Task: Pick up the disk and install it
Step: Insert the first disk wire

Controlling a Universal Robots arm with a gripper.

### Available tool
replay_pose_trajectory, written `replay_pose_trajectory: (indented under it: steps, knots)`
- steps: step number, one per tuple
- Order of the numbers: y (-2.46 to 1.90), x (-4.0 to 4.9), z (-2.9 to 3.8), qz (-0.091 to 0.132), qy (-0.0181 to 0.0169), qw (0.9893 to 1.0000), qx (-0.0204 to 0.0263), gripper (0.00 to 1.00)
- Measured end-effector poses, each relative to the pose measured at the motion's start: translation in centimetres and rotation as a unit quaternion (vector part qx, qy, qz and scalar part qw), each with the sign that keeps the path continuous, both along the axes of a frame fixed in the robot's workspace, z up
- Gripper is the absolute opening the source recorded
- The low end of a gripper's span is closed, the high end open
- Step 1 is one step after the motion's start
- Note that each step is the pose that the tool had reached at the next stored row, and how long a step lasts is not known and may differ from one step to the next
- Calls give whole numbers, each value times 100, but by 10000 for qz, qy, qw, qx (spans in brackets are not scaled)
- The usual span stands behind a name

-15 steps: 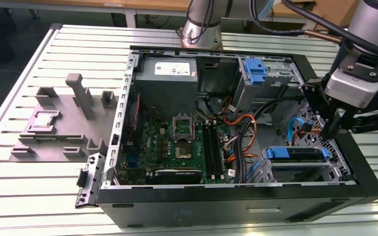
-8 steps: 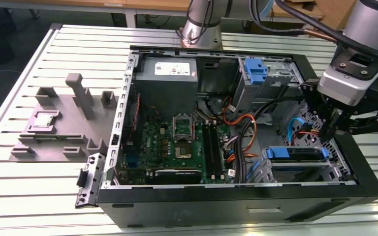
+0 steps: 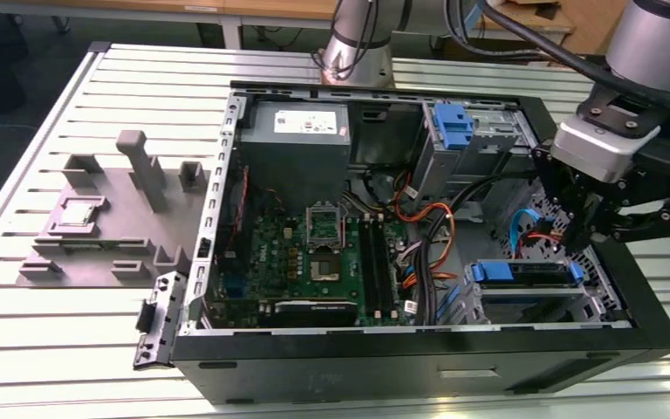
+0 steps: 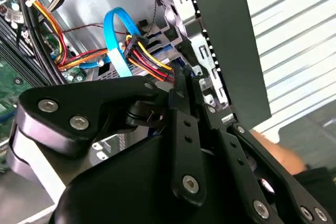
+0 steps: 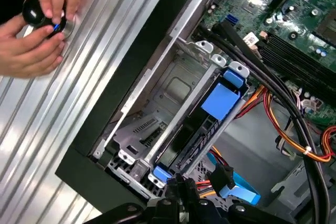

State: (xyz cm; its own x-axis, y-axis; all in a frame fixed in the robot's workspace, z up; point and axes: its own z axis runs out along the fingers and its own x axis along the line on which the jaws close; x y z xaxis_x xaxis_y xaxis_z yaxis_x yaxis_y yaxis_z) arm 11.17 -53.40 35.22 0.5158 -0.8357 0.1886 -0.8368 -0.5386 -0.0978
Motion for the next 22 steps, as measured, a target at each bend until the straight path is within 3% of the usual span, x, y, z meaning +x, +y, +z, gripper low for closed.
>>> replay_pose_trajectory:
  steps: [5,12,17,22]
  knots:
    - [0,0,-6,-449,1,9990,-2,17]
    - [0,0,-13,-1022,3,9948,-6,17]
    - [1,0,-23,-1429,8,9897,-7,17]
    - [0,0,-36,-1822,16,9833,-7,17]
